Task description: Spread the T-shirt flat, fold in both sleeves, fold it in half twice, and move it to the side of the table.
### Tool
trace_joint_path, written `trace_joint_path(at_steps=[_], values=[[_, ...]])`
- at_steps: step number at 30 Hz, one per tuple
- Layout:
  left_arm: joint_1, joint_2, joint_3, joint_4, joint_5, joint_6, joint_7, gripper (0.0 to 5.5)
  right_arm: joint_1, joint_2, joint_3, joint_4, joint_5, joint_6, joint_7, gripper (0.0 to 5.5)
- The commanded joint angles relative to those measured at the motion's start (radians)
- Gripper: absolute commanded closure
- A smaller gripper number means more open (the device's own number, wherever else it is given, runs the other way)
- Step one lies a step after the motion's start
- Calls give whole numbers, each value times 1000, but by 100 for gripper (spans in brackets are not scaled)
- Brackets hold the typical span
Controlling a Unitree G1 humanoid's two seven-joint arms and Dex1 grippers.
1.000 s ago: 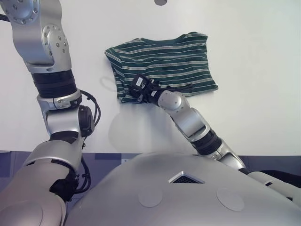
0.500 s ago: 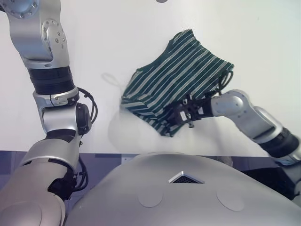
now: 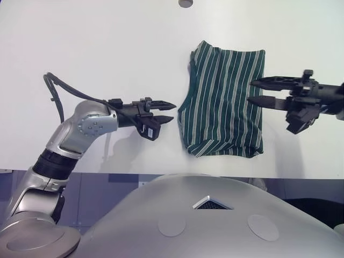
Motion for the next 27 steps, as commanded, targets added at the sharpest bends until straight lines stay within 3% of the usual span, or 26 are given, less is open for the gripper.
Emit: trace_joint_path(at_steps=[1,4,8,13,20,27], values=[[99,-63,-39,-1,138,-22,118,285,-55,-37,-31,435,-235,-256,-23,222],[174,-90,-87,-30,237,-22,168,221,-147,-45,17,553,-371,-353,-44,150],[210,-27,-74,-49,258,-33,158,148,-149,-40,106,522,-470,-359,-114,61],[175,-92,-158,45,328,-22,189,148,17,33,144,395,-578,-359,-196,61],[141,-144,-206,118,361,1,247,163,85,48,185,188,-508,-289,-202,59],[140,-133,-241,125,340,35,214,309,113,-63,289,-14,-286,-84,-104,214]])
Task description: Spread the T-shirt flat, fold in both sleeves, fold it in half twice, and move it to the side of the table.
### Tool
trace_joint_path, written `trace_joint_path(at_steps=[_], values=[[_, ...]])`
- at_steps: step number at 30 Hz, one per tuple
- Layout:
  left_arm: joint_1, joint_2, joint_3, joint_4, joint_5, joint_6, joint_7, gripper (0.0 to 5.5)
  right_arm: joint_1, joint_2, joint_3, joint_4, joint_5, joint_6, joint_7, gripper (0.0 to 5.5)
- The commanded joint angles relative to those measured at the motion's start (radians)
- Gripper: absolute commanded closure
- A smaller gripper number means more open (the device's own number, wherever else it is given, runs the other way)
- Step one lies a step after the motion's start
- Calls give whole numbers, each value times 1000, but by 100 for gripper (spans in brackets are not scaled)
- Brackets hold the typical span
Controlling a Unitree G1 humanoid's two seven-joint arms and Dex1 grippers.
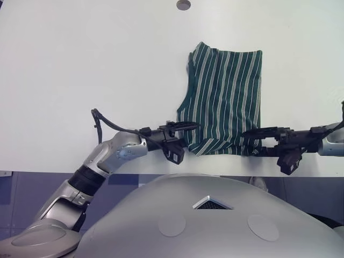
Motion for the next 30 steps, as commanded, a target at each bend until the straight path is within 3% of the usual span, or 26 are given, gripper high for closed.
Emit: trace_joint_path(at_steps=[1,11,16,20,23,30], values=[[29,37,-35,72,84,83,-70,331,31,-47,48,-48,35,106,88,237],[-6,0,-51,73,84,126,-66,460,98,-43,59,-28,148,273,166,444],[-5,-13,-91,94,41,119,-103,511,178,-123,58,-278,314,491,286,536],[-3,-2,-130,103,-16,117,-162,548,138,-177,34,-548,523,807,467,540],[-25,53,-121,110,-65,124,-224,550,4,-173,-3,-652,718,1087,656,540],[-53,353,-69,-58,-353,185,-595,550,30,-275,-35,-623,781,1196,1043,540]])
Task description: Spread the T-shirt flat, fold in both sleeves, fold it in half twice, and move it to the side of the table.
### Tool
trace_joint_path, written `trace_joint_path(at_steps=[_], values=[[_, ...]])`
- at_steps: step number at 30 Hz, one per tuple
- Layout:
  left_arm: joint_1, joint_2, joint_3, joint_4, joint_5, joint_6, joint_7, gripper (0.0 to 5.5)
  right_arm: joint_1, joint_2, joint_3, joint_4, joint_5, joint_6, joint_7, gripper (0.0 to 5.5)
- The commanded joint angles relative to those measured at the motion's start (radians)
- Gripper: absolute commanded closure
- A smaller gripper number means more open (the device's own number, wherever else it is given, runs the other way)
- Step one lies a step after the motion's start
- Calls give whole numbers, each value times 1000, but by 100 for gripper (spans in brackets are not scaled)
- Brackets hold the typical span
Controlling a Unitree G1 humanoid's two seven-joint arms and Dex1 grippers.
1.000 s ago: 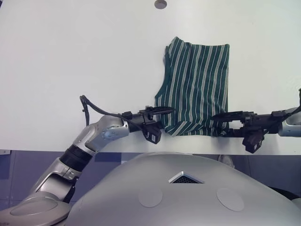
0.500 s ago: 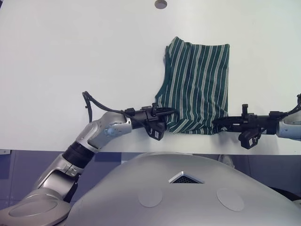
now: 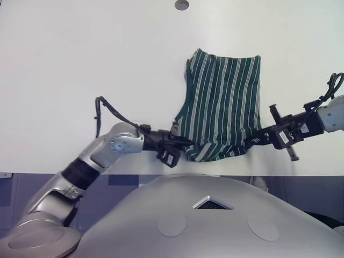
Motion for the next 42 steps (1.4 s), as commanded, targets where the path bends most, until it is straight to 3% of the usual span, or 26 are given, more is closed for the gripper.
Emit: trace_joint_path(at_steps=[1,5,8,12,15,19,24,31,42], values=[[38,196,-3,-47,-56,116,-215,550,57,-100,-39,-56,65,80,138,541],[73,216,-25,-245,-209,274,-303,550,133,-135,-90,-176,190,212,150,541],[34,193,6,-305,-326,383,-337,550,-3,-13,-84,-170,240,396,134,541],[-147,177,125,-390,-735,723,-433,550,-207,151,-56,-21,246,605,166,541],[-370,104,157,-282,-874,918,-524,550,-257,184,-62,72,227,676,209,541],[-590,-33,138,-24,-881,1065,-603,550,-281,211,-63,177,192,711,239,541],[-679,-168,145,256,-810,1087,-609,550,-267,270,-109,261,168,736,192,541],[-710,-343,210,603,-623,862,-469,550,-252,407,-167,362,90,712,11,541],[-694,-425,276,734,-497,744,-409,550,-262,484,-210,500,-8,633,-62,542]])
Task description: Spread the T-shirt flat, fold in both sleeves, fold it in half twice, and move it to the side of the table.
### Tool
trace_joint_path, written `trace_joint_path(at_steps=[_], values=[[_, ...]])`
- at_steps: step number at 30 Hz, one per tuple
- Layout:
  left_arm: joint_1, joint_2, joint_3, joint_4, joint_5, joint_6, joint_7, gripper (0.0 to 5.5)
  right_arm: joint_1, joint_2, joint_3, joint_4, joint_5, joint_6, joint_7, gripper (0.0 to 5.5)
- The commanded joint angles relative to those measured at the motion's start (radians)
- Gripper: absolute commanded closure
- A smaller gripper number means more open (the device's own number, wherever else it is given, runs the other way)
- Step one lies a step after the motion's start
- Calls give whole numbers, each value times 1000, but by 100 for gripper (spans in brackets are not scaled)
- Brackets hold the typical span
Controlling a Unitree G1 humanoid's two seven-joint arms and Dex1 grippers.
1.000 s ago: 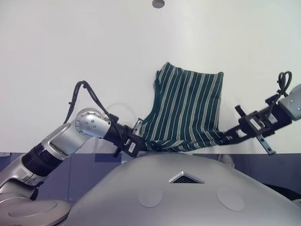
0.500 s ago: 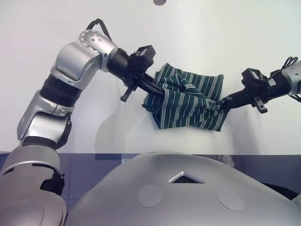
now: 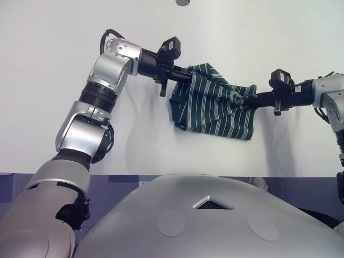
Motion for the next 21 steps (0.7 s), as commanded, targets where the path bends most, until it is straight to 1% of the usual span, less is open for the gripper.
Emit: trace_joint_path(at_steps=[1,3,4,7,11,13,15,17,19,21], values=[[-1,-17,35,17,46,-37,52,550,-18,34,-41,16,-18,1,-48,542],[-9,-36,59,39,58,-41,97,550,-30,58,-62,27,-19,10,-80,542],[-14,-45,72,49,62,-41,118,523,-37,67,-73,35,-21,16,-96,505],[-20,-66,111,51,50,-22,158,476,-41,89,-109,34,-6,46,-127,452],[-6,-81,153,25,41,13,201,395,-36,118,-166,19,24,92,-170,367],[-2,-83,171,33,64,2,250,367,-33,137,-207,13,44,114,-208,337],[-9,-81,188,66,100,-17,342,335,-27,155,-245,7,57,130,-243,301],[-26,-79,207,109,150,-64,455,302,-12,171,-273,-1,61,128,-284,298],[-38,-72,214,100,206,-152,542,302,15,200,-296,-16,54,109,-339,298],[-19,-59,190,31,253,-250,550,302,47,231,-309,-31,37,83,-397,298]])
